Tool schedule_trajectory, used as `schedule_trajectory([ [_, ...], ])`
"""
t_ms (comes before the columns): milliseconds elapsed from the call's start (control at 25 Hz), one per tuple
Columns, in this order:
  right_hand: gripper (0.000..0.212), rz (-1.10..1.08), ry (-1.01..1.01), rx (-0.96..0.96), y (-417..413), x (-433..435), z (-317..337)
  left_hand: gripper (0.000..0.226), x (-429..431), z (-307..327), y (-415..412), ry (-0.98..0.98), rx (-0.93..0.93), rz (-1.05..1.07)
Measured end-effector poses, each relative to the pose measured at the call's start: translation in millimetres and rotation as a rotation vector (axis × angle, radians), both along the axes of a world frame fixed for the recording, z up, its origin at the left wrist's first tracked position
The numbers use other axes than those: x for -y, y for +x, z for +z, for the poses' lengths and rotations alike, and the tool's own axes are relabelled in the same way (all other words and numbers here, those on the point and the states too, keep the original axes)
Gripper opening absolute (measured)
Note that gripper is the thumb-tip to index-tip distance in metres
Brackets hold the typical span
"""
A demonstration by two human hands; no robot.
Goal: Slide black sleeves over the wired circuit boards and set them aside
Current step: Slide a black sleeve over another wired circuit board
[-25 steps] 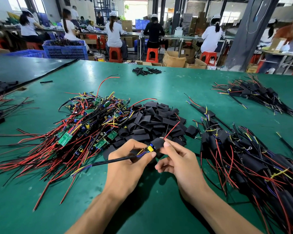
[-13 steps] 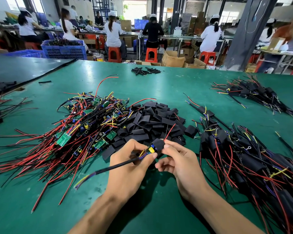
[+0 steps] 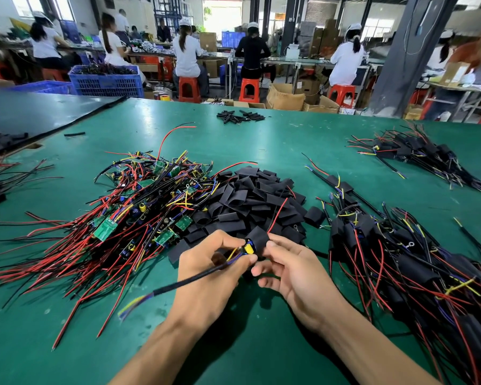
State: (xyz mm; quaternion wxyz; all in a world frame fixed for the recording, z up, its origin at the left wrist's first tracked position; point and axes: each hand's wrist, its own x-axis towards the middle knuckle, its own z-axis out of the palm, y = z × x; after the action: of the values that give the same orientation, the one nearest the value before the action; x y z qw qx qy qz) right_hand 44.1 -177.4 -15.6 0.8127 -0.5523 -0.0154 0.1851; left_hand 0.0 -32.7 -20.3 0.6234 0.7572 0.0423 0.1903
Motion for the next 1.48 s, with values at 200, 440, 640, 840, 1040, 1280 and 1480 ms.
schedule_trajectory([
  [200,0.022,0.007,-0.124,0.080,0,-2,-3,0.025,-3,0,2,-0.025,-0.015,-0.059],
  [440,0.034,0.069,0.072,0.019,3,4,0,0.013,-5,4,6,-0.384,-0.078,-0.241],
  [640,0.010,0.028,0.097,0.080,2,5,1,0.028,-9,2,10,-0.576,-0.174,-0.251],
  [840,0.024,-0.047,0.105,0.152,2,4,-2,0.029,-9,2,10,-0.494,-0.150,-0.195],
  [1040,0.015,-0.037,0.033,0.182,2,6,-3,0.026,-9,1,9,-0.408,-0.135,-0.154],
  [1280,0.043,-0.003,-0.066,0.151,2,-2,-4,0.026,-12,6,10,-0.580,-0.232,-0.191],
  [1480,0.036,-0.025,0.001,0.089,5,2,-3,0.035,-13,9,11,-0.584,-0.293,-0.225],
])
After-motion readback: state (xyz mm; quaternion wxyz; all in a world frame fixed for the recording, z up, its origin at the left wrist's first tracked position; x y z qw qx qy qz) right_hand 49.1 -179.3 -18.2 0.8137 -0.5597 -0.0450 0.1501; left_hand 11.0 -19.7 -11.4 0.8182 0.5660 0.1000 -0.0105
